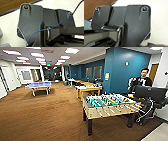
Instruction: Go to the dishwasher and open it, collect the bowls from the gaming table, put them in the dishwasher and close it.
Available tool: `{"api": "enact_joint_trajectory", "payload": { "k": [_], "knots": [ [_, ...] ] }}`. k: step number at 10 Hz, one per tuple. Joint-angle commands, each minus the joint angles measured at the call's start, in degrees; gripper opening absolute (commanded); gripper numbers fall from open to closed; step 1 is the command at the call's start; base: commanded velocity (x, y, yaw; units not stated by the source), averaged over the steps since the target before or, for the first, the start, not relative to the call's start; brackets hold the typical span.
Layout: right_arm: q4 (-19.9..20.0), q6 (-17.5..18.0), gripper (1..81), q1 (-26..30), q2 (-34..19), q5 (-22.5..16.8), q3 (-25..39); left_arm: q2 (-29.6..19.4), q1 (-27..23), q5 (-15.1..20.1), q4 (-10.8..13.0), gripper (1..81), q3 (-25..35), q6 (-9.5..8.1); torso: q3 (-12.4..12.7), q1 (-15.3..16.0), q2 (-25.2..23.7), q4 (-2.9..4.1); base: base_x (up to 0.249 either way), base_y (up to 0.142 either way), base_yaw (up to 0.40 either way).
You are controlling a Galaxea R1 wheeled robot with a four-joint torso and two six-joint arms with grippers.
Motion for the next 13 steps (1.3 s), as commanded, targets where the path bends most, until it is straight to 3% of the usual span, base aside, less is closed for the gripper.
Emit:
{"api": "enact_joint_trajectory", "payload": {
  "k": [1,13],
  "knots": [
    [-0.6,-0.1,81.1,2.9,-0.1,-3.0,-0.1,0.1,-2.7,2.6,0.0,81.1,0.1,0.14,0.0,0.0,0.0,0.0,0.0,0.0,0.355],
    [-0.7,-0.2,81.1,3.0,0.2,-3.4,-0.2,-0.1,-2.4,2.6,-0.2,81.1,0.1,0.06,0.0,0.0,0.0,0.0,0.0,0.0,0.327]
  ]
}}
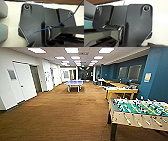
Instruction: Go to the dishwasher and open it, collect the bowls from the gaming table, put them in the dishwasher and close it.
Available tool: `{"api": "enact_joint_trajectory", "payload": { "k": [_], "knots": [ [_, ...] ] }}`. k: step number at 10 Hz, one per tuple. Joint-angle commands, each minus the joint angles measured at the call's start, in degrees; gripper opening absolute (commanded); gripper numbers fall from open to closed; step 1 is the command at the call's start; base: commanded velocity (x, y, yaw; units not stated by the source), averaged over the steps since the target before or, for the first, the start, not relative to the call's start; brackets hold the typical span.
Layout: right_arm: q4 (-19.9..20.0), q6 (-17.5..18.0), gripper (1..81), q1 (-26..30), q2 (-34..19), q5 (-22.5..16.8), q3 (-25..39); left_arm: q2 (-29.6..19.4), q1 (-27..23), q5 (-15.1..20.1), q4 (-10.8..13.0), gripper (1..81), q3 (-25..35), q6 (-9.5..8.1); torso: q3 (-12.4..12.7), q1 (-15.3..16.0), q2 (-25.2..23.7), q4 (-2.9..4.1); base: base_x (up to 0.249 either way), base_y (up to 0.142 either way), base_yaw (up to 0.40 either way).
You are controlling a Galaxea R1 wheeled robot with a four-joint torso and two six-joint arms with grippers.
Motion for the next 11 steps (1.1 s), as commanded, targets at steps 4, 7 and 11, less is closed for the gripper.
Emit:
{"api": "enact_joint_trajectory", "payload": {
  "k": [4,7,11],
  "knots": [
    [-0.4,-0.2,81.1,3.2,0.0,-3.1,-0.4,0.1,-2.7,2.7,-0.2,81.1,0.1,0.17,0.0,0.0,0.0,0.0,0.0,0.0,0.275],
    [-0.3,-0.1,81.1,3.2,0.0,-3.1,-0.4,-0.2,-2.6,2.7,-0.1,81.1,0.1,0.17,0.0,0.0,0.0,0.0,0.0,0.0,0.036],
    [-0.3,-0.1,81.1,3.1,-0.1,-3.0,-0.4,-0.1,-2.7,2.7,-0.2,81.1,0.1,0.08,0.0,0.0,0.0,0.0,0.0,0.0,0.0]
  ]
}}
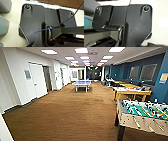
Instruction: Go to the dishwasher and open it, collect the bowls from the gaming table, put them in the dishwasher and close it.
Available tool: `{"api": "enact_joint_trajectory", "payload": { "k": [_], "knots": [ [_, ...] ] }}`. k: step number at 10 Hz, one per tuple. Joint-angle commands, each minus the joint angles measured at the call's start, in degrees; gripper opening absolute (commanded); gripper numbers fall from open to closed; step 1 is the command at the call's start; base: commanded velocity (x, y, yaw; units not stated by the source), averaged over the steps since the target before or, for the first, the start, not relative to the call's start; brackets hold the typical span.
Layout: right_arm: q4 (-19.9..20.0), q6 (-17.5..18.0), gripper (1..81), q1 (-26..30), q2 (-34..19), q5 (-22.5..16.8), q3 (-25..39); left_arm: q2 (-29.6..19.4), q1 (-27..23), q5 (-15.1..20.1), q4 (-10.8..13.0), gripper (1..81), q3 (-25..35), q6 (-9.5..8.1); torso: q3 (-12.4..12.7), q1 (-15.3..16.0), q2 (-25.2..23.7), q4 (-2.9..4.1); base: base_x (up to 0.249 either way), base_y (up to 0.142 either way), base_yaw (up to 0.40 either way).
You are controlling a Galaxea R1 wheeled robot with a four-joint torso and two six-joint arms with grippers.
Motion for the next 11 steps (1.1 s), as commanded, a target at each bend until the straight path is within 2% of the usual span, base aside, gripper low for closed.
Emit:
{"api": "enact_joint_trajectory", "payload": {
  "k": [1,4,11],
  "knots": [
    [-0.4,-0.1,81.1,2.8,0.0,-2.9,-0.2,0.1,-2.6,2.7,-0.2,81.1,0.1,0.08,0.0,0.0,0.0,0.0,0.0,0.0,0.0],
    [-0.9,-0.1,81.1,3.0,0.0,-3.0,-0.2,0.3,-2.6,2.7,-0.2,81.1,0.1,0.08,0.0,0.0,0.0,0.0,0.027,0.0,0.0],
    [-0.9,-0.1,81.1,2.7,0.3,-2.9,-0.2,-0.1,-2.6,2.7,-0.2,81.1,0.2,0.08,0.0,-0.2,0.0,0.0,0.146,0.0,0.0]
  ]
}}
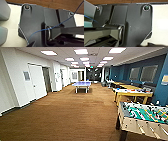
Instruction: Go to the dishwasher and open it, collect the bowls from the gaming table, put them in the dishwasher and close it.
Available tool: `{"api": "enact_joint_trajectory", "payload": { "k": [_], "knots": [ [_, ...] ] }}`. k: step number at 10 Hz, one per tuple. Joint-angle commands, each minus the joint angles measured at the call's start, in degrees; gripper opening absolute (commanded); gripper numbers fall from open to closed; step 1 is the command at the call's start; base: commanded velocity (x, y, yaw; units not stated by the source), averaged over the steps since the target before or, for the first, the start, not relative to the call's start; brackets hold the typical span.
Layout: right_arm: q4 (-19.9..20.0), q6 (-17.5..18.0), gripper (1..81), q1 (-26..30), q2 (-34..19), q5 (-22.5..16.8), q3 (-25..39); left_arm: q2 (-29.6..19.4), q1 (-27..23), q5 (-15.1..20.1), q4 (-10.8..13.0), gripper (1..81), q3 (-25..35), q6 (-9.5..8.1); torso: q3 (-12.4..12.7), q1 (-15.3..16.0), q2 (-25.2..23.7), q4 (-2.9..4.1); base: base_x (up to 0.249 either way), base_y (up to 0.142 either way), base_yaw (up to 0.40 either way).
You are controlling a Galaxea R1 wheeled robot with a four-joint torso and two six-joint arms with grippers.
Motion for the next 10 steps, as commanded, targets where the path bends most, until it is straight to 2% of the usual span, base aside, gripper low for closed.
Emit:
{"api": "enact_joint_trajectory", "payload": {
  "k": [1,10],
  "knots": [
    [-0.4,-0.1,81.1,3.2,0.1,-3.0,0.0,-0.1,-2.6,2.7,-0.2,81.1,0.2,0.08,0.0,0.0,0.0,0.0,0.15,0.0,0.0],
    [-0.4,-0.5,81.1,3.5,0.3,-3.0,0.0,-0.2,-2.5,2.8,-0.2,81.1,0.2,0.08,0.0,0.0,0.0,0.0,0.119,0.0,0.0]
  ]
}}
